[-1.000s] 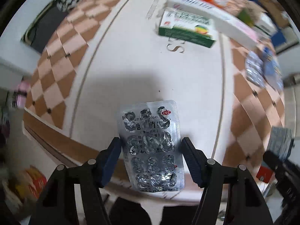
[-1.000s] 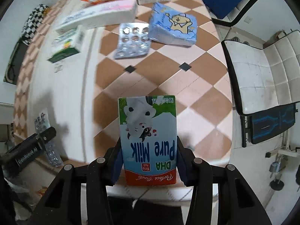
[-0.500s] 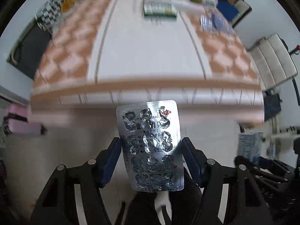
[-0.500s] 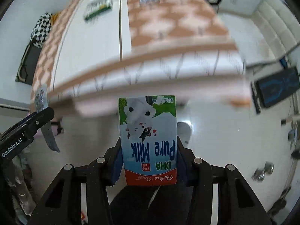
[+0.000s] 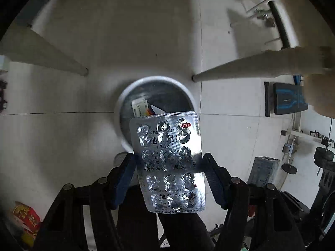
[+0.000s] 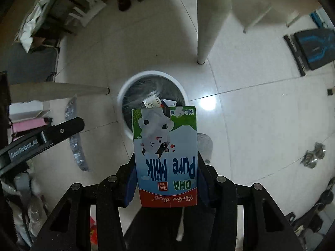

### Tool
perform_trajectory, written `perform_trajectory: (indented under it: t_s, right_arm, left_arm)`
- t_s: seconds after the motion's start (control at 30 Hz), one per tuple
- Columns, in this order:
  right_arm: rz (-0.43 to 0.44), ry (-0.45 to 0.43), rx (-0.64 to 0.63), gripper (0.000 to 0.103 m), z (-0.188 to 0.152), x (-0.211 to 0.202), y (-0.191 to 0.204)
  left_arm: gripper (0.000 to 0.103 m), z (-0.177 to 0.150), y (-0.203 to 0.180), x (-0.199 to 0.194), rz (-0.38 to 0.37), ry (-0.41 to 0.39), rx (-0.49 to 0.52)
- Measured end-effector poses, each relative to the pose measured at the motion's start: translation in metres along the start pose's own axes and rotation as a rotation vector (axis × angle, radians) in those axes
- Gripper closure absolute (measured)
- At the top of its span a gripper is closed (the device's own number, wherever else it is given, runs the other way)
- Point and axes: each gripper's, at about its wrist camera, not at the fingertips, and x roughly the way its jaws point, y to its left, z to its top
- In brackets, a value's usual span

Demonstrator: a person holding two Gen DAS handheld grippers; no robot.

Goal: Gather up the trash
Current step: 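Carry both items over the trash bin and open both tools to drop them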

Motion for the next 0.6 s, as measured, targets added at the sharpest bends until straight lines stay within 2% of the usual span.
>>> perform_trajectory:
  t_s: [0.13, 0.2, 0.27, 0.3, 0.33, 0.4, 0.43, 0.47, 0.6]
  right_arm:
    - [0.007, 0.02, 0.017, 0.052, 0.018, 0.056, -0.012]
    - [0.022, 0.045, 0.025, 0.052, 0.027, 0.085, -0.016]
    - [0.041, 0.058, 0.028, 0.051, 0.041, 0.106, -0.014]
    - [0.046, 0.065, 0.022, 0.051, 0.044, 0.118, -0.013]
    - [0.048, 0.066, 0.019, 0.05, 0.049, 0.126, -0.012]
    - [0.073, 0.066, 0.015, 0.03, 0.053, 0.142, -0.011]
    - [0.083, 0.063, 0.015, 0.013, 0.056, 0.147, -0.011]
    - [0.091, 0.059, 0.013, 0.008, 0.057, 0.15, -0.009]
    - [0.022, 0.051, -0.022, 0.005, 0.053, 0.152, -0.001]
  left_arm:
    - [0.038, 0.02, 0.009, 0.05, 0.036, 0.026, -0.018]
    - [0.036, 0.025, 0.016, 0.065, 0.027, 0.037, -0.049]
    - [0.022, 0.024, 0.023, 0.068, 0.016, 0.027, -0.064]
    - [0.008, 0.024, 0.026, 0.071, 0.028, 0.025, -0.072]
    - [0.005, 0.021, 0.031, 0.071, 0.037, 0.021, -0.077]
    - [0.005, 0.015, 0.038, 0.068, 0.066, 0.007, -0.093]
    - [0.005, 0.012, 0.042, 0.065, 0.092, -0.004, -0.099]
    - [0.005, 0.008, 0.046, 0.06, 0.114, -0.023, -0.101]
    - [0.005, -0.009, 0.05, 0.039, 0.28, -0.134, -0.08]
